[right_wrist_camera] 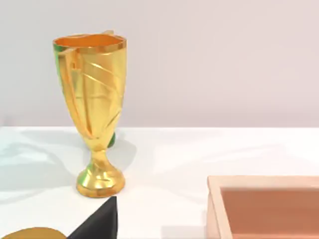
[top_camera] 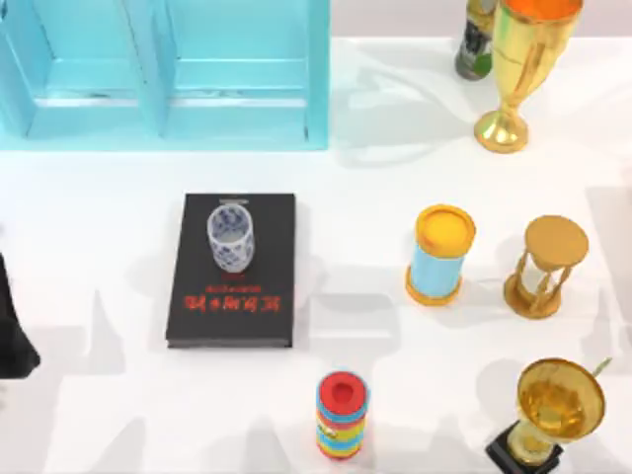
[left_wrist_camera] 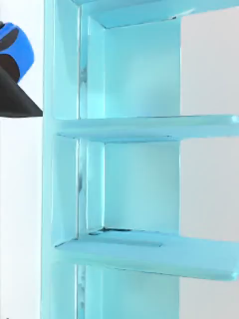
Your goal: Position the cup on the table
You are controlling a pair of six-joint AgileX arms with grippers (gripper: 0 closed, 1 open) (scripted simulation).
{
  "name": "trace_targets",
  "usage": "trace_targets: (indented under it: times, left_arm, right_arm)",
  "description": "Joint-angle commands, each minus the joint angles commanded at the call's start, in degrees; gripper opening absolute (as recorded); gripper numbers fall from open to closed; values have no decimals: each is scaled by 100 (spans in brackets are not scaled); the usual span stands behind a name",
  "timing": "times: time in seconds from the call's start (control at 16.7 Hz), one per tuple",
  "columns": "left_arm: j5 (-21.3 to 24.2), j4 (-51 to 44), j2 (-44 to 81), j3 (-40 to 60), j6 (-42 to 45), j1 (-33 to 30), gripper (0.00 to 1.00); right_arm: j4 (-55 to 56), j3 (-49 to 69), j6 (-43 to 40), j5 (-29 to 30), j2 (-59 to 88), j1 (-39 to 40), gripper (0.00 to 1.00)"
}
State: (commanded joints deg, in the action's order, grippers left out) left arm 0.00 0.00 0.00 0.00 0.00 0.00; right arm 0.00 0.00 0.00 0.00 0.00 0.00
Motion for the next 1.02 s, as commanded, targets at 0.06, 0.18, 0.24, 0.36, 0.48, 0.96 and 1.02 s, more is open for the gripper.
trace_targets:
  times: [0.06,0.18,0.24,0.36,0.48,0.96,1.02]
  left_arm:
    - [0,0,0,0,0,0,100]
    - [-16,-54,55,55,-33,2,100]
    - [-49,-161,169,166,-97,5,100]
    - [-155,-507,579,559,-300,4,100]
    - [-294,-998,1226,1176,-568,-16,100]
    - [-756,-3832,5614,5413,-1792,-571,100]
    - [-763,-4240,6259,6048,-1930,-704,100]
  right_arm:
    - [0,0,0,0,0,0,100]
    - [0,0,0,0,0,0,100]
    - [0,0,0,0,0,0,100]
    - [0,0,0,0,0,0,100]
    - [0,0,0,0,0,0,100]
    - [0,0,0,0,0,0,100]
    - [0,0,0,0,0,0,100]
